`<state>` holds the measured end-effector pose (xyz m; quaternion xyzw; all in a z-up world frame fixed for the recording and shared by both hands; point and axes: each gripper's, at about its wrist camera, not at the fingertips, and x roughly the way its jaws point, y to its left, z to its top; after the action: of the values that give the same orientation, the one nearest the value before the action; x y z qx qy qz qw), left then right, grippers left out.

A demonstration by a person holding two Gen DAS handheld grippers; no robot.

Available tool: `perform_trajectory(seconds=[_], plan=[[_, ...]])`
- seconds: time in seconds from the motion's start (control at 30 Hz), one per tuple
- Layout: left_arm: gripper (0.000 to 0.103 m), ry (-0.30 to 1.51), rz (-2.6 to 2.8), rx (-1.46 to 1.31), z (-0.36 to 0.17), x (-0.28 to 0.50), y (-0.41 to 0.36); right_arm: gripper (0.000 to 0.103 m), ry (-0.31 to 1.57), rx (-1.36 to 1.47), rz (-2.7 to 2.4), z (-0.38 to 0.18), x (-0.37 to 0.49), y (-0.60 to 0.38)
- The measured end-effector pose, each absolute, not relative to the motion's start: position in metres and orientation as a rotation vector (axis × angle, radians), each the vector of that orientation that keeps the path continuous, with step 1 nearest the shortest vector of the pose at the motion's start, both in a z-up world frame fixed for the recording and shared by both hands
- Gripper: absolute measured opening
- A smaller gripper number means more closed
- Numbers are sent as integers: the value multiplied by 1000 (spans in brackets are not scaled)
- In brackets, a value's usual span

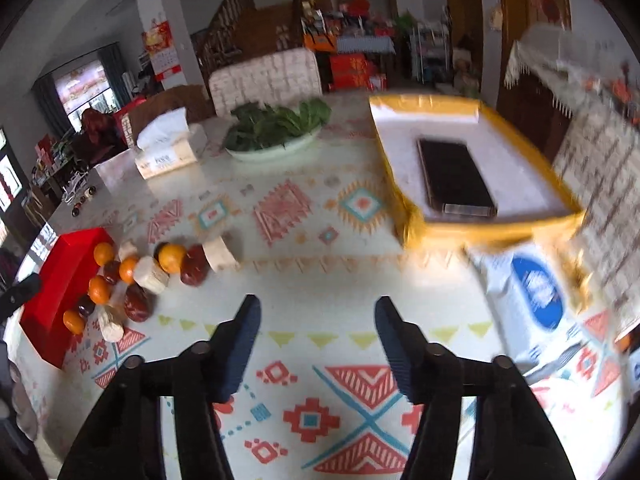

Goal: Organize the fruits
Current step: 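Grasp a white yam piece with the left tool while the right tool grasps another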

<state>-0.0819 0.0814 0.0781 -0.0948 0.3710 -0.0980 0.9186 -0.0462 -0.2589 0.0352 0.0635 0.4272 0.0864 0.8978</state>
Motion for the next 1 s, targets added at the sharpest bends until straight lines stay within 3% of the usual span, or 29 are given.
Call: perform_trajectory(seconds=[0.17,0.43,0.5,0.57,0.6,0.83,1.0], plan=[[73,833,-290,-120,53,-75,46,61,884,169,273,35,-31,-239],[71,882,-246,-62,26,-61,46,61,921,238,349,23,15,-202],[60,896,-248,-46,22,-57,46,61,932,257,337,16,26,-198],[37,927,-266,-36,16,-53,45,61,949,276,339,10,35,-195],[35,936,-266,-32,14,-52,45,60,954,275,336,9,37,-194],[35,936,-281,-19,10,-52,46,47,987,220,346,-7,50,-173],[33,923,-254,51,11,-56,36,31,984,197,352,-6,48,-167]])
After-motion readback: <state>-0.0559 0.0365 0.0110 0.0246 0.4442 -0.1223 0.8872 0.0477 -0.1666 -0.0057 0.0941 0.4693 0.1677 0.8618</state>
